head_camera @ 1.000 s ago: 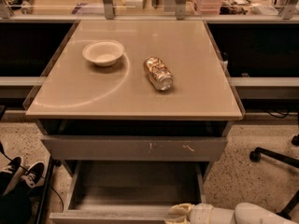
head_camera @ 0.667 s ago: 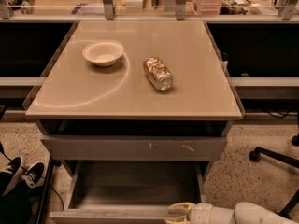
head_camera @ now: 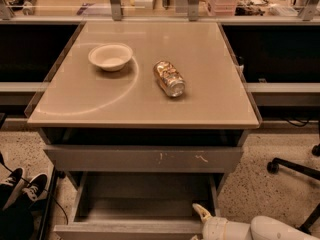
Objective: Open middle drawer
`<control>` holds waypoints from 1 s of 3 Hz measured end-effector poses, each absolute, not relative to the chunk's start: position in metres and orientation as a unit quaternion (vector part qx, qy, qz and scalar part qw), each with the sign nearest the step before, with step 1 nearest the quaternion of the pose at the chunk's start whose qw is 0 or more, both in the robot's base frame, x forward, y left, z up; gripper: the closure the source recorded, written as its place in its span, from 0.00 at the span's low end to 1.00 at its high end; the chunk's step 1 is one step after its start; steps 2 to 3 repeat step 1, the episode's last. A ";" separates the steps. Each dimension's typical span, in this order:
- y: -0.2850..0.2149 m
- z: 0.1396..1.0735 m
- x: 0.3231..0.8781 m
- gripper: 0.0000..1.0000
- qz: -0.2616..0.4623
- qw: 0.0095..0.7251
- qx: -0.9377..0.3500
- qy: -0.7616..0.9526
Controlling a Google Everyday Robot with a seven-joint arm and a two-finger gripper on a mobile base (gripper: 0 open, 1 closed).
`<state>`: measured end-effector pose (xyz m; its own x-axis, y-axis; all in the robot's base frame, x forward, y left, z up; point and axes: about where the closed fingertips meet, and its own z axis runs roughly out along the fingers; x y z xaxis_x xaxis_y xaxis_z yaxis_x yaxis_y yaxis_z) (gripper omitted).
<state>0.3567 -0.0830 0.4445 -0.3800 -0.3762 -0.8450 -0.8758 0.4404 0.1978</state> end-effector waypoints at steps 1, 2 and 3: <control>-0.083 0.444 0.357 0.00 0.333 0.375 -0.411 0.761; -0.083 0.444 0.357 0.00 0.333 0.375 -0.411 0.761; -0.083 0.444 0.357 0.00 0.333 0.375 -0.411 0.761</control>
Offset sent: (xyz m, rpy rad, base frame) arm 0.0000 0.0000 0.0000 0.0000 0.0000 0.0000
